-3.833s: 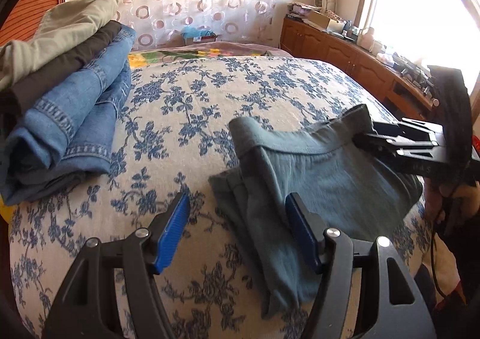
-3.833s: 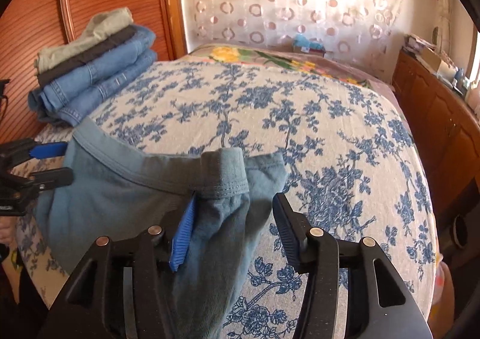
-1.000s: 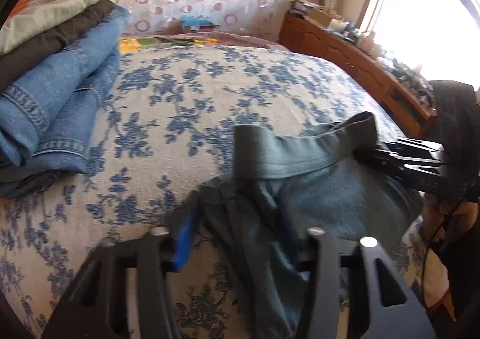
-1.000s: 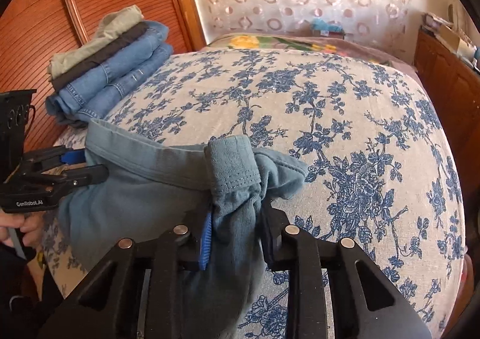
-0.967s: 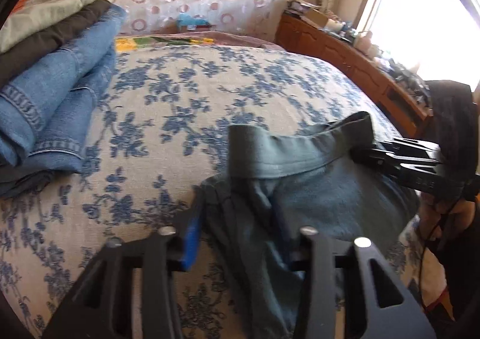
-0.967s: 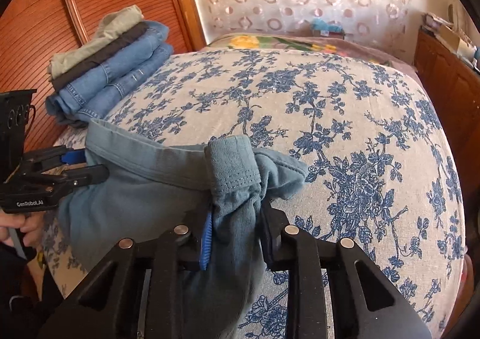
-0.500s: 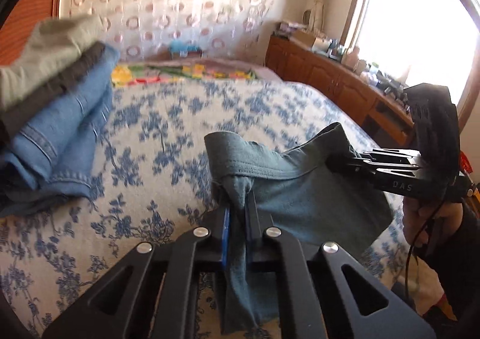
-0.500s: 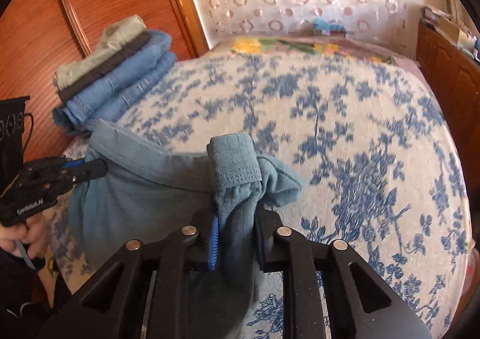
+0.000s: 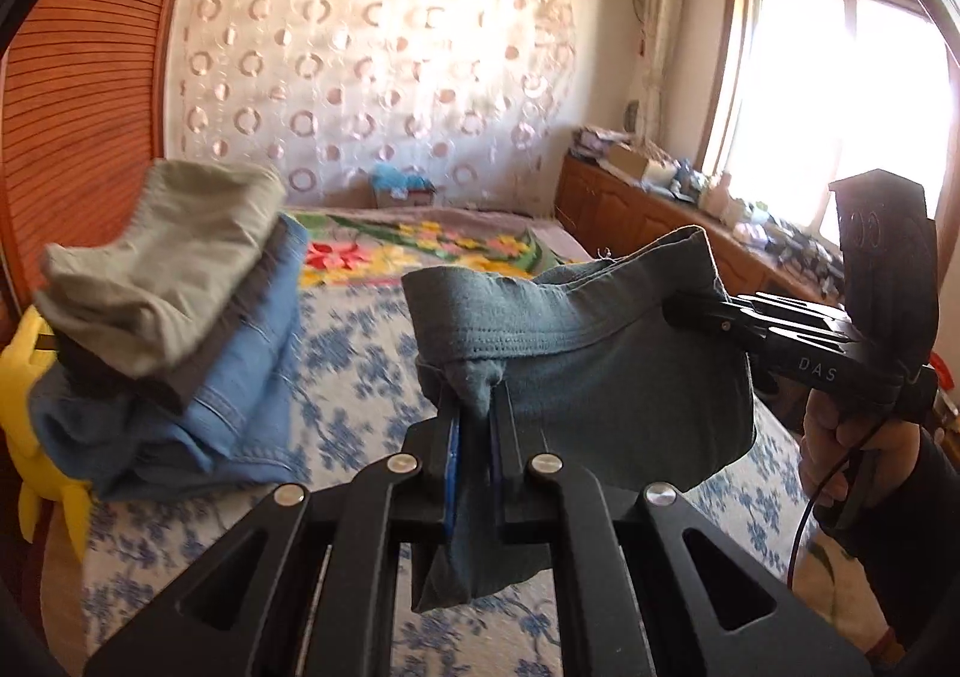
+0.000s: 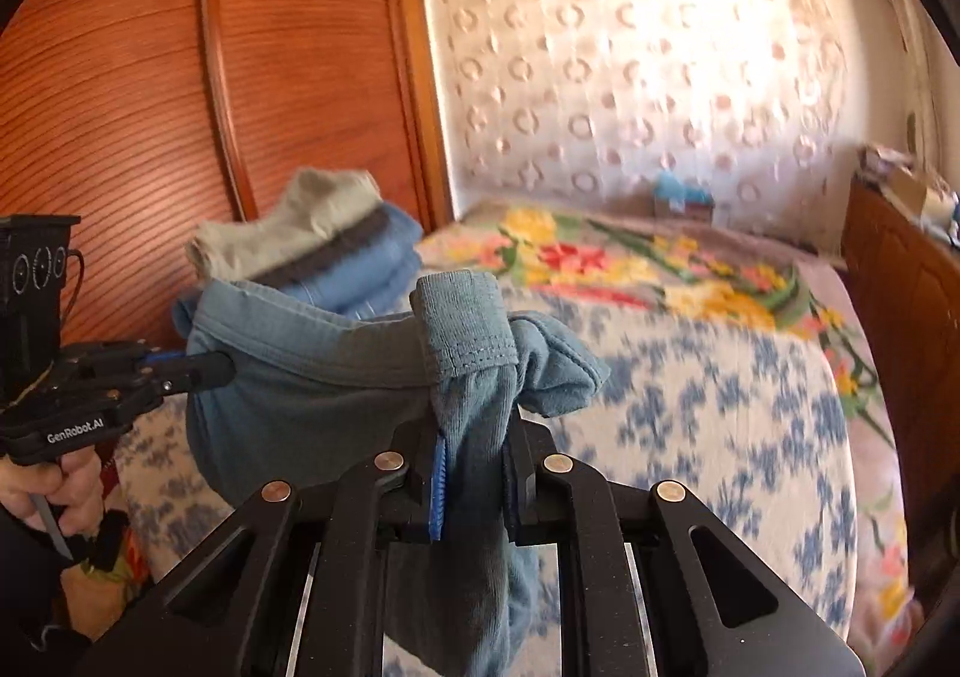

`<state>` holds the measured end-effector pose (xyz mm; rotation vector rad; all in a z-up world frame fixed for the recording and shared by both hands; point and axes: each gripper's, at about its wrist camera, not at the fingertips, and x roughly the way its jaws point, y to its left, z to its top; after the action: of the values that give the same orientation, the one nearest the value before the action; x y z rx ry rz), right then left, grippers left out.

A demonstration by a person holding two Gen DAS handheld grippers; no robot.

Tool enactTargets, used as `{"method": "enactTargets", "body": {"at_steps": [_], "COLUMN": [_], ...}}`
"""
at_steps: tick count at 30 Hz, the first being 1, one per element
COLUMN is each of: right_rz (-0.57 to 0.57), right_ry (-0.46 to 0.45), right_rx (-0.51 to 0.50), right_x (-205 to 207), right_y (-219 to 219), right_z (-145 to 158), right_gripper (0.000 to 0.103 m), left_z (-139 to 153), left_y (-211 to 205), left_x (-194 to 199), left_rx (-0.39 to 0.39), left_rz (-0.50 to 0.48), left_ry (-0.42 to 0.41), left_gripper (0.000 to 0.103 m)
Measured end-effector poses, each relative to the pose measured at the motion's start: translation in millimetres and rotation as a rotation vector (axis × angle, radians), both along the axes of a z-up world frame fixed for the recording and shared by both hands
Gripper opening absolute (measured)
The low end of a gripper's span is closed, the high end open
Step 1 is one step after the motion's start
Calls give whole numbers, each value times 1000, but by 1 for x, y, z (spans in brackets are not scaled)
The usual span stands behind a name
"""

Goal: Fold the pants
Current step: 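Lift the folded shorts off the bed with both grippers, then carry the shorts onto the clothes stack with both grippers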

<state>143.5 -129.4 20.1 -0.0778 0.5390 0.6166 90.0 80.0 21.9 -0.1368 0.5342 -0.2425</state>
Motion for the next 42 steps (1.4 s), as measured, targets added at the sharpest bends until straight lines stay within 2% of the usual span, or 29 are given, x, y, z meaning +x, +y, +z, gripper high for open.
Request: {"method": "enactTargets", "body": {"at_steps": [12, 23, 28, 36, 38, 41, 42], "right_rz": [144, 275, 341, 473, 486, 505, 506], "right_ry": [-78, -142, -148, -163, -156, -115, -92], "right_rx": [-10, -87, -130, -231, -237, -235, -230], "right_x": [55, 128, 157, 181, 184, 194, 198], "right_y": [75, 168, 213, 300, 309, 331, 336], "right_z": [61, 97, 96, 71, 68, 61, 58], "right_gripper": [11, 11, 11, 11, 11, 18, 26], "left_z": [36, 44, 34, 17, 11, 3, 0], "left_y": [68, 111, 129, 159, 166, 174, 177], "left_x": [23, 54, 58, 62, 64, 63, 63], "left_rx": [-19, -10, -28, -63, -73, -96, -102], "left_rz": [167, 290, 338, 414, 431, 455, 458], "left_ry": [-69, -72, -50, -8, 11, 37, 48], "left_gripper": [5, 5, 5, 5, 5, 7, 7]}}
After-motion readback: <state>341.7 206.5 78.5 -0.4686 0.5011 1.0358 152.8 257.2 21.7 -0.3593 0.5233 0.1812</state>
